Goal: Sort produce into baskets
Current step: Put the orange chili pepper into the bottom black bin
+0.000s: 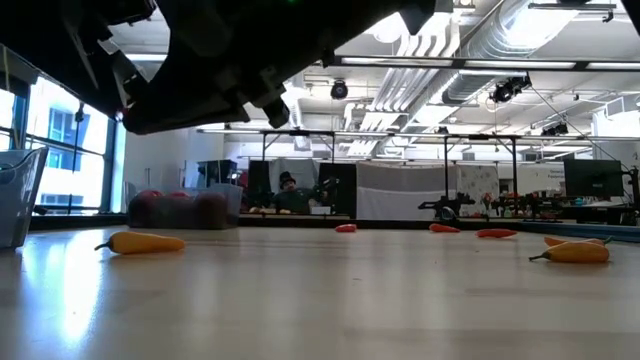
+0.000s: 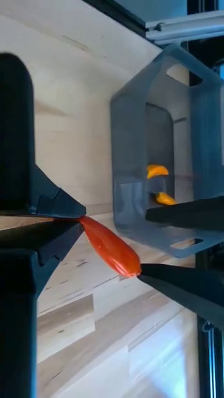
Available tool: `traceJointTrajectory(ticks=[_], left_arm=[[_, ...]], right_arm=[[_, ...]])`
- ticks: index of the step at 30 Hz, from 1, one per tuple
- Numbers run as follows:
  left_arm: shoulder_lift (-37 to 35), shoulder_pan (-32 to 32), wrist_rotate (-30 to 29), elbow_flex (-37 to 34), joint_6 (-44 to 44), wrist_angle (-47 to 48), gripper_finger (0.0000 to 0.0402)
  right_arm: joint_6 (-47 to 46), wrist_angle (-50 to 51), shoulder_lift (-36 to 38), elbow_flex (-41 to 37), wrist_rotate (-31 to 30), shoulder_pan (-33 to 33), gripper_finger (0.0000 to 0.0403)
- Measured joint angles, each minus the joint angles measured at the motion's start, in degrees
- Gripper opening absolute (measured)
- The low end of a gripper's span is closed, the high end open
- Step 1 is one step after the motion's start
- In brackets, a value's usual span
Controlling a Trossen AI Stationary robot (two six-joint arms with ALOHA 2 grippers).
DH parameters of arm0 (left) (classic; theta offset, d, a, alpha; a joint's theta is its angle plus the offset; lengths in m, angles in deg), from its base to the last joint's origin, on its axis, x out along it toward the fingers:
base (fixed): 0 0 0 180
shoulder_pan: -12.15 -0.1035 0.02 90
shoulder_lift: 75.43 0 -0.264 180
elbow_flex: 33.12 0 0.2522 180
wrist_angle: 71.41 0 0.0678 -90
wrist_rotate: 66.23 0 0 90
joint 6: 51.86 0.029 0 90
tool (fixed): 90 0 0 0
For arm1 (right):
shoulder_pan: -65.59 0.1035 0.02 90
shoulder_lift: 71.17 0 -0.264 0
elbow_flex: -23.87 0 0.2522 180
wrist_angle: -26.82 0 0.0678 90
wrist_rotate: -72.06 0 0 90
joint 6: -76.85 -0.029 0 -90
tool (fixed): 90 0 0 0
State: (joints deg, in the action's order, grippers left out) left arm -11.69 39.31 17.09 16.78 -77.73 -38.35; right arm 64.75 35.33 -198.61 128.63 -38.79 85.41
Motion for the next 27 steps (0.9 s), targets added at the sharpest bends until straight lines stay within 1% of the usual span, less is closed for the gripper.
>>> traceJointTrajectory(ticks=[7,27], left_arm=[[-0.3,-0.6,3.0,0.0,-0.2,-0.3,0.0141],[-0.3,-0.6,5.5,0.0,-0.5,0.1,0.0140]], right_arm=[[0.0,0.1,0.0,0.0,-0.1,0.2,0.0000],[-2.0,0.1,0.0,0.1,-0.5,0.9,0.0000]])
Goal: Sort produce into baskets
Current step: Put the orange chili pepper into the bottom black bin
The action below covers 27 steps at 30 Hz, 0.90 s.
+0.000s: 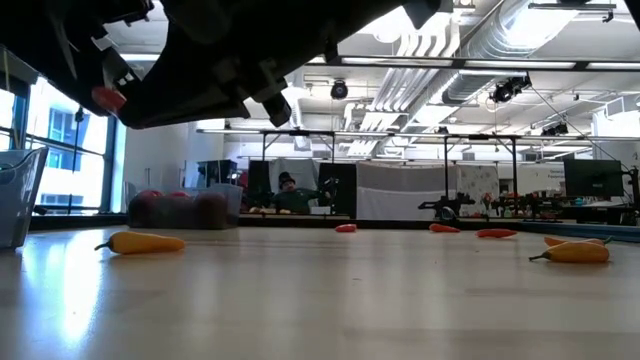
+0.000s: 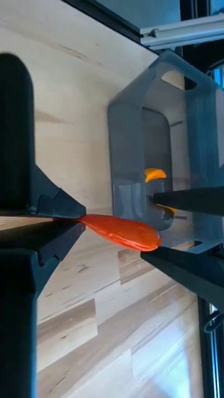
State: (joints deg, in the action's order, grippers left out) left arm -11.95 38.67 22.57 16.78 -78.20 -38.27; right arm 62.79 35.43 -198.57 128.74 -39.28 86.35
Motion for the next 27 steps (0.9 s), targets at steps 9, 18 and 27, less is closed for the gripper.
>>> traceJointTrajectory(ticks=[9,18,27], left_arm=[[0.5,-0.9,1.1,0.0,1.4,-2.9,0.0137],[3.8,-2.3,2.5,-0.1,2.4,-4.9,0.0101],[4.1,-2.3,3.6,-0.1,3.6,-6.5,0.0044]], right_arm=[[0.6,0.1,0.0,0.0,0.8,-0.1,0.0000],[1.0,0.1,0.0,0.0,0.9,-0.1,0.0000],[1.1,0.1,0.0,0.0,1.0,-0.1,0.0001]])
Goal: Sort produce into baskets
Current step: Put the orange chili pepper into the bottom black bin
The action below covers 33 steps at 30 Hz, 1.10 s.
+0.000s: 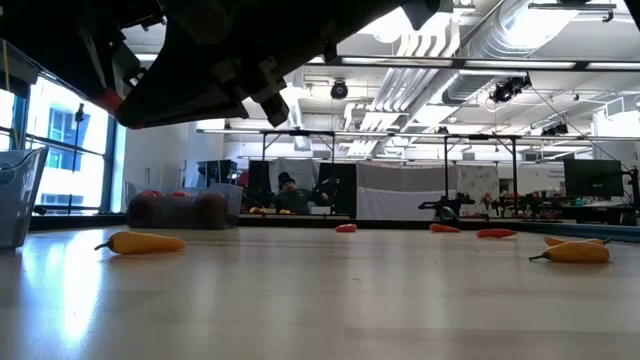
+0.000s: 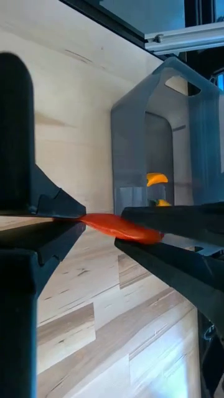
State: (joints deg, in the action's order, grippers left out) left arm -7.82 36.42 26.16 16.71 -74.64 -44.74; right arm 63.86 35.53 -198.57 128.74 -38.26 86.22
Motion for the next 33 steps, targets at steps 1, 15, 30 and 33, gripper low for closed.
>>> traceJointTrajectory(ticks=[1,15,30,33], left_arm=[[0.0,0.0,0.5,0.0,0.0,0.0,0.0036],[-3.9,0.6,6.7,1.4,2.0,8.7,0.0005],[-12.3,15.8,4.5,2.3,-15.6,34.2,0.0003],[-12.5,17.4,3.3,-0.9,-18.5,31.6,0.0003]], right_arm=[[0.0,0.0,0.0,0.0,0.0,0.0,0.0005],[-1.8,3.9,1.6,0.0,-0.5,0.0,0.0151],[-4.8,15.9,2.7,0.0,1.3,-2.2,0.0170],[-5.7,18.0,2.7,0.0,3.3,-3.2,0.0170]])
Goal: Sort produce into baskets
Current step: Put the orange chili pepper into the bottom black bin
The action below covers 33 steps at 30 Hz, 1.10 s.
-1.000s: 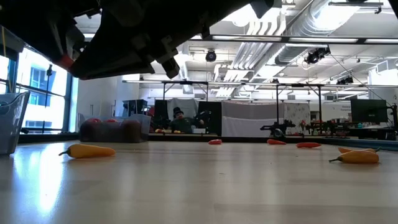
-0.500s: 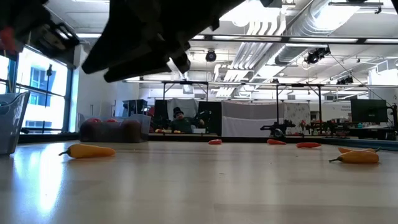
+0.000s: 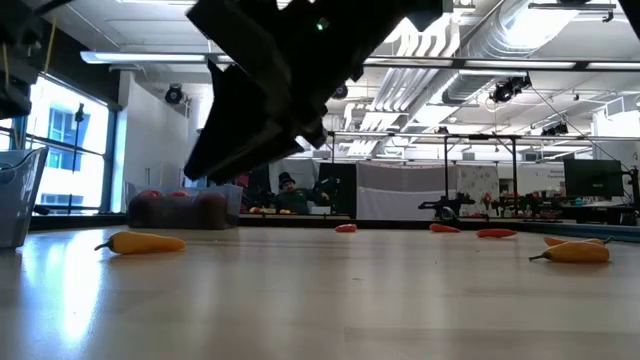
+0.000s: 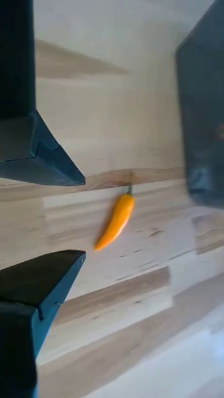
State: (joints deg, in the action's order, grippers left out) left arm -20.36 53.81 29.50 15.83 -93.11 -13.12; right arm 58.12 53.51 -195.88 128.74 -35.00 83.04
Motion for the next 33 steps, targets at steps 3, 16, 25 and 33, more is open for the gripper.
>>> traceJointTrajectory(ticks=[3,16,25,33], left_arm=[[0.2,0.4,-2.2,-1.8,-2.6,-0.1,0.0009],[0.1,0.4,-3.4,-2.8,-0.1,0.2,0.0159],[-5.3,-1.0,-3.7,-0.8,8.2,-0.9,0.0104],[-12.0,-10.0,-7.0,-0.7,16.0,-2.7,0.0007]], right_arm=[[-1.2,2.4,0.0,0.0,2.2,-1.3,0.0170],[1.0,20.3,5.3,0.0,2.9,-6.4,0.0170],[7.4,28.9,7.5,-0.1,-2.1,-12.0,0.0170],[11.3,23.8,8.3,-4.0,-1.0,-16.6,0.0160]])
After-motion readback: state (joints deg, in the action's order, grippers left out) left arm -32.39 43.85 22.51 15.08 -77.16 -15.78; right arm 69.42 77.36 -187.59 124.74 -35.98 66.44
